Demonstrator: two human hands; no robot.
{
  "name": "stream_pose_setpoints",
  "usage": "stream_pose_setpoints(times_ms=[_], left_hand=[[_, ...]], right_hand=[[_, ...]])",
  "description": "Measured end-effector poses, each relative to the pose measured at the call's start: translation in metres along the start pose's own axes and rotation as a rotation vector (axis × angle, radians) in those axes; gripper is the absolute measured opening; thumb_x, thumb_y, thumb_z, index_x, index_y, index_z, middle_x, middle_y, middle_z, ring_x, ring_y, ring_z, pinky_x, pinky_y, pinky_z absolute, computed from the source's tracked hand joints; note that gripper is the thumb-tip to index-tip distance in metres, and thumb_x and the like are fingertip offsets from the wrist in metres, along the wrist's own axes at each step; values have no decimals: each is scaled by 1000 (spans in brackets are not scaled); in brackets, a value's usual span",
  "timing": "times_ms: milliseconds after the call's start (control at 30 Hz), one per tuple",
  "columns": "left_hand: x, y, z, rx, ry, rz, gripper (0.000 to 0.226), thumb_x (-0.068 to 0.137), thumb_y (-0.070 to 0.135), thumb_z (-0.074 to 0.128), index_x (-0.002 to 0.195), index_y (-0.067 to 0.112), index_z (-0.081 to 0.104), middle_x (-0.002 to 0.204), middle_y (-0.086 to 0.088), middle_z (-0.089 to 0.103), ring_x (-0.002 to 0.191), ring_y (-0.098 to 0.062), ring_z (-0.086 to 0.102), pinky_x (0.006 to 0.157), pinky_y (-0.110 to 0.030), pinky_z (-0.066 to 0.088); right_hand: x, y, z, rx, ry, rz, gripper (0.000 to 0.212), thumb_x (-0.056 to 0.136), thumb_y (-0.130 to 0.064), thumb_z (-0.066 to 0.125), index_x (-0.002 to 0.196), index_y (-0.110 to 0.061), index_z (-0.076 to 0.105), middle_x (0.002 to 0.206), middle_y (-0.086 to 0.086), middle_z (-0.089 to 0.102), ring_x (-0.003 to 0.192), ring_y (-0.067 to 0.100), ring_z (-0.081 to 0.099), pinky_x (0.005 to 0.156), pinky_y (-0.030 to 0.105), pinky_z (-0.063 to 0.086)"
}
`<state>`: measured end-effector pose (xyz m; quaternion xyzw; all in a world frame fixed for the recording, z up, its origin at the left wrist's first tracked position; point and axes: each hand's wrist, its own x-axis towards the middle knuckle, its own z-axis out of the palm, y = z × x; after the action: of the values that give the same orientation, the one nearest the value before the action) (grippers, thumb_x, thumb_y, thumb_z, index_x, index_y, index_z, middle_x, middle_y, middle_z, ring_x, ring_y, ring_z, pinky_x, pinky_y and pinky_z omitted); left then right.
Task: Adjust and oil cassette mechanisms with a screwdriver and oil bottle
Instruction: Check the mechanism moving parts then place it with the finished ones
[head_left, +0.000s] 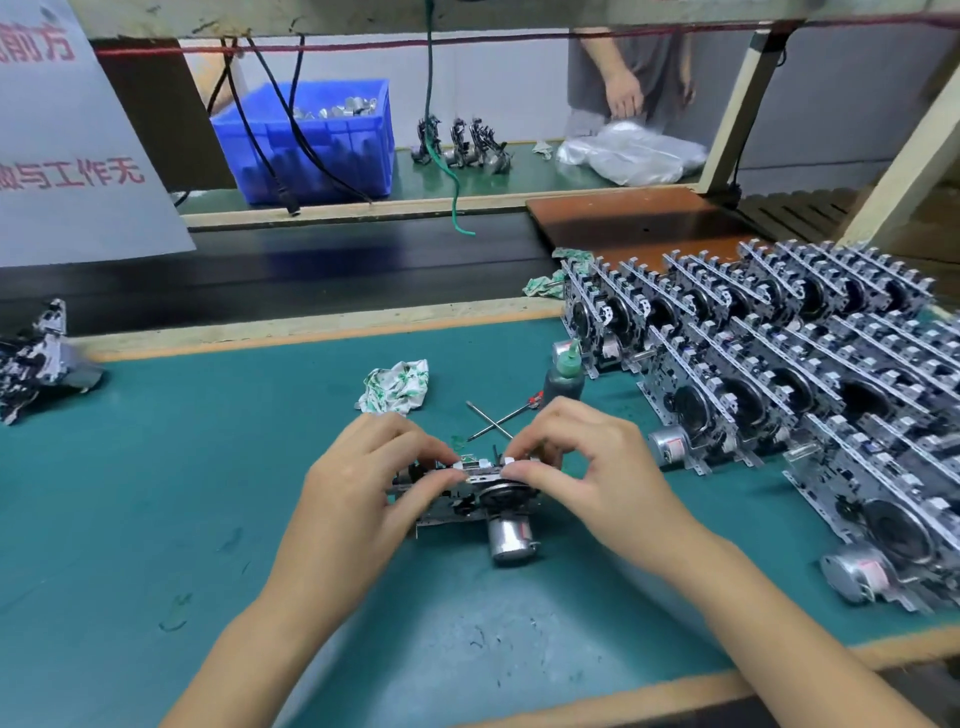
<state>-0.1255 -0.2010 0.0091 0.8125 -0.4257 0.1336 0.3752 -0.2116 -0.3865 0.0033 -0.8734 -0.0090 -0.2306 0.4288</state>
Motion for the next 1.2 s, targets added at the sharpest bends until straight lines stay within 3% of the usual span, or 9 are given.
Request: stream_pose_setpoints(times_ms=[233, 367, 500, 667, 800, 933, 1000, 1067, 1200], left_hand=[[36, 44, 18, -137, -107, 253, 20, 86, 37, 60, 84, 20, 71, 83, 12, 59, 77, -10, 51, 68, -16, 40], [58, 76, 52, -213, -256, 344, 16, 85, 33, 66, 87, 19, 73, 86, 5, 63, 81, -17, 55, 75, -37, 46], [74, 104, 90, -304, -386, 417, 14, 86, 26, 68, 91, 13, 72, 94, -1, 65, 90, -19, 55, 81, -34, 42], [85, 124, 126, -245, -432, 534, 15, 91, 26, 62, 97, 13, 67, 100, -1, 61, 96, -17, 51, 74, -35, 47], [85, 123, 138, -258, -466, 514, 16, 92, 24, 61, 98, 10, 66, 100, -4, 61, 96, -20, 52, 81, -38, 46], [79, 120, 137, -262, -459, 443, 19, 93, 26, 60, 104, 11, 65, 106, -2, 60, 102, -20, 50, 84, -41, 46], [75, 118, 131, -250, -433, 471, 23, 92, 26, 60, 111, 12, 63, 112, -2, 60, 107, -20, 51, 89, -40, 44], [70, 112, 119, -263, -369, 482, 25, 91, 25, 61, 112, 11, 63, 113, -3, 61, 106, -22, 53, 91, -39, 43], [45, 74, 85, -301, -322, 292, 24, 85, 28, 52, 104, 18, 62, 103, 9, 60, 98, -13, 53, 85, -29, 43]], right_hand=[[-47, -16, -50, -131, 288, -13, 9, 74, -19, 71, 73, -26, 66, 77, -11, 57, 65, 7, 55, 66, 11, 41], [-81, -18, -82, -265, 384, 65, 15, 74, -24, 78, 69, -24, 64, 77, -13, 56, 60, 6, 55, 59, 15, 44], [-105, -11, -100, -368, 515, 183, 11, 70, -27, 73, 67, -31, 63, 77, -13, 57, 60, 10, 55, 58, 18, 45], [-119, 4, -109, -478, 627, 254, 13, 71, -21, 69, 67, -29, 59, 74, -6, 54, 64, 7, 54, 61, 7, 43], [-123, 13, -109, -622, 593, 268, 7, 72, -18, 68, 73, -21, 61, 75, -7, 53, 68, 0, 51, 64, 4, 41], [-115, 7, -111, -863, 511, 320, 15, 80, -22, 76, 86, -19, 63, 78, -4, 55, 66, 8, 47, 49, 24, 38], [-106, -4, -108, -964, 562, 238, 23, 83, -35, 62, 95, -16, 64, 84, 0, 57, 74, 14, 44, 54, 23, 30], [-93, -19, -98, -856, 597, 143, 25, 86, -38, 52, 95, -19, 65, 82, -6, 55, 72, 6, 38, 57, 23, 32], [-65, -32, -54, -508, 339, 102, 21, 81, -41, 51, 90, -27, 64, 74, -17, 56, 62, 2, 47, 57, 21, 42]])
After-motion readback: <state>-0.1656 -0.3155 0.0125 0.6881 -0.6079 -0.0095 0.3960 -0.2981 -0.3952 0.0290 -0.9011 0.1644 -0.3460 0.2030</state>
